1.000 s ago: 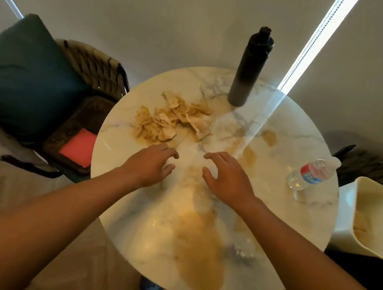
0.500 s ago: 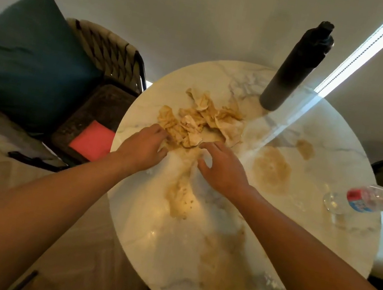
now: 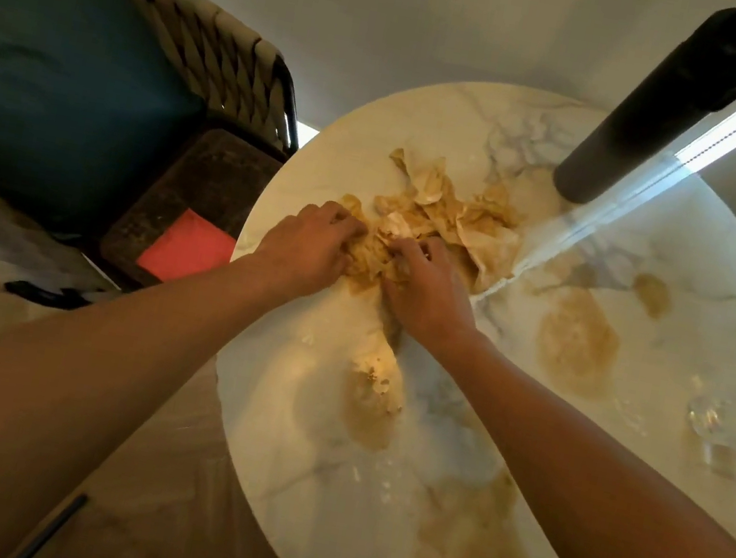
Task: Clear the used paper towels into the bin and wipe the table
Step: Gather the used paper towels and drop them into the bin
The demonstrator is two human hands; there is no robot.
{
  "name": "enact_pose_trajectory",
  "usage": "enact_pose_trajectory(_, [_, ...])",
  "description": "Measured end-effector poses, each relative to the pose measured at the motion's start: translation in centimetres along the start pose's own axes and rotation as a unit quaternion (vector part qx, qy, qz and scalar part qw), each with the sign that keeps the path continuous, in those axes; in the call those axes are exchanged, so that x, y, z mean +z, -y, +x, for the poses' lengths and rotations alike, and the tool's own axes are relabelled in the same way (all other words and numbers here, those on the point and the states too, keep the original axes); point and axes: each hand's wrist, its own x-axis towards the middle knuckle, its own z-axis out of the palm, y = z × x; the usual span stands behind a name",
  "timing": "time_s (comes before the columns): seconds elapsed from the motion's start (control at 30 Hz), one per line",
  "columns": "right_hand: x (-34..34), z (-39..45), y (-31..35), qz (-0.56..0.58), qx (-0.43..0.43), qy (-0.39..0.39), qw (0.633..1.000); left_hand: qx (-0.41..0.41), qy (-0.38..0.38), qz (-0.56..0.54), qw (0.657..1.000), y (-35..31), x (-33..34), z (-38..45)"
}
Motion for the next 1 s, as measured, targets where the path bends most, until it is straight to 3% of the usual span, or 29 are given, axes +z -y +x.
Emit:
enact_pose_trajectory(0.6, [-1.5, -2.7, -1.8, 0.077, -0.074, -0.102, 0.989, 0.014, -0.047, -0.063, 0.997, 0.7, -1.5, -1.5])
enact_pose_trajectory(1.0, [-5.8, -9.5, -2.5, 0.090, -0.072, -0.126, 0.985, 0.079, -0.079, -0.058, 0.992, -4.6, -4.3, -5.3])
